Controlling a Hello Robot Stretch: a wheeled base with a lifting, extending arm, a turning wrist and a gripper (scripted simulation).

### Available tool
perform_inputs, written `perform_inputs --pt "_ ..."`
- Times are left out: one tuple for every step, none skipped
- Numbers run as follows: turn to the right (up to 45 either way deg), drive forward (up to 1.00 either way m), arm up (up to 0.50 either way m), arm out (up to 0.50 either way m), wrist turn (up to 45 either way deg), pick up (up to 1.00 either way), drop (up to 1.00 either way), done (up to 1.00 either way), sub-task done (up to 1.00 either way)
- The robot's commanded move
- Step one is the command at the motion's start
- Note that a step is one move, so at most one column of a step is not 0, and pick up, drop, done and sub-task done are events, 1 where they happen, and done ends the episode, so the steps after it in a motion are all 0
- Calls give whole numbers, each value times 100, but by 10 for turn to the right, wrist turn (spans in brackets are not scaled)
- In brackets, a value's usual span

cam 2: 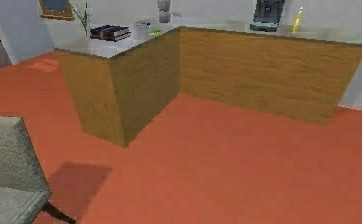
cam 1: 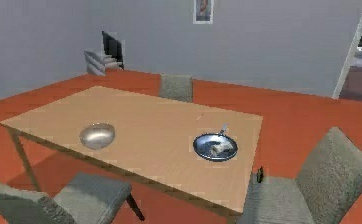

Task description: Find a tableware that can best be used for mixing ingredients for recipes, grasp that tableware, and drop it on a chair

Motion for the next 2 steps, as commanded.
perform_inputs --pt "0 35 0 0 0 0 0 0 0" --pt "-450 0 0 0 0 0 0 0 0"
